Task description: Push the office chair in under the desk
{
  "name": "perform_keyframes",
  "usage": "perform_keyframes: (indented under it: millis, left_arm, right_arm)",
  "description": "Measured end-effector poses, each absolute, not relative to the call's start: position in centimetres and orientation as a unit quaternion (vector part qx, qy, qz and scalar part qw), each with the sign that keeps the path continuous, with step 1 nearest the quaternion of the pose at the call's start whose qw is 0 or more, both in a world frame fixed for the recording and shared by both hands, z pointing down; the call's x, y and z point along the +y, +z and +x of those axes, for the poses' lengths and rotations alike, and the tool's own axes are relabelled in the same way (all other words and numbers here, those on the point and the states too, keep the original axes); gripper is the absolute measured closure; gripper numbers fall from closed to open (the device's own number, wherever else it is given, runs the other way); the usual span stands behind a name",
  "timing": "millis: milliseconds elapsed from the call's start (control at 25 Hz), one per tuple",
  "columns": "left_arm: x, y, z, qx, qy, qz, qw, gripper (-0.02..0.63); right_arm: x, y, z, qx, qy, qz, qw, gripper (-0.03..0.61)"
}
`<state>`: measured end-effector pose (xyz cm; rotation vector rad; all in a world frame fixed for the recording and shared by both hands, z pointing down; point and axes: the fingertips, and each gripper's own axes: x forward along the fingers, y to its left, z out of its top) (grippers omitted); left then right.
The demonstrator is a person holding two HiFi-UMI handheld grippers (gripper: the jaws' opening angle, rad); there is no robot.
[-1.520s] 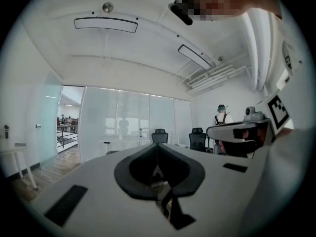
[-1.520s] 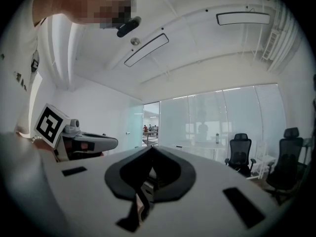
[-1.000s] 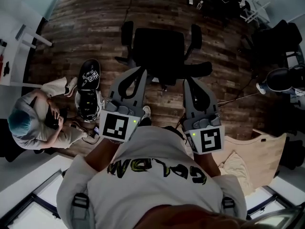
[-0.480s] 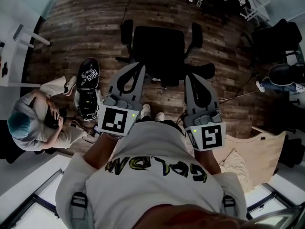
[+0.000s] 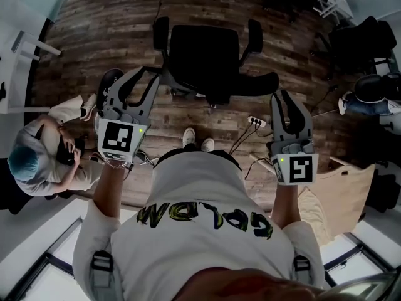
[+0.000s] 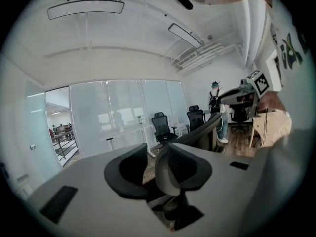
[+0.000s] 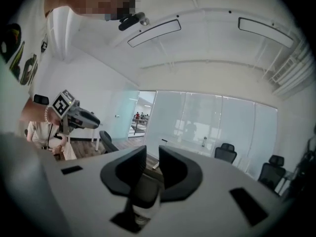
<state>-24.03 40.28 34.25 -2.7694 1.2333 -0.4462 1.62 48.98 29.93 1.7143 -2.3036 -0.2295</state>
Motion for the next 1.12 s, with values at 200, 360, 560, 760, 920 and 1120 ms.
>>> perform_keyframes:
  millis: [200, 360, 560, 760, 920, 1120]
  left_arm:
    - [38.9, 38.2, -25.1, 0.381, -0.231, -0.893, 0.055, 0.435]
    - [37.9, 42.7, -25.5, 0.356, -0.295, -0.884, 0.075, 0.4]
    - [36.2, 49.3, -26.5, 0.317, -0.413, -0.842, 0.142, 0.373]
    - [34.6, 53.7, -26.1, 0.282, -0.47, -0.817, 0.178, 0.359]
    - [33.6, 55.7, -25.5, 0.258, -0.501, -0.799, 0.211, 0.35]
    - [32.4, 57.6, -24.9, 0.235, -0.525, -0.783, 0.235, 0.348]
  right_arm:
    - [48.3, 32.8, 6.1, -0.778, -0.093, 0.589, 0.194, 0.463]
    - [47.3, 36.6, 8.9, -0.778, -0.087, 0.572, 0.245, 0.431]
    - [46.0, 42.6, 11.0, -0.772, -0.095, 0.525, 0.347, 0.382]
    - [44.3, 48.4, 11.3, -0.771, -0.097, 0.456, 0.434, 0.333]
    - [43.1, 52.2, 11.6, -0.763, -0.097, 0.417, 0.484, 0.308]
    - [41.5, 55.8, 11.4, -0.756, -0.104, 0.378, 0.524, 0.305]
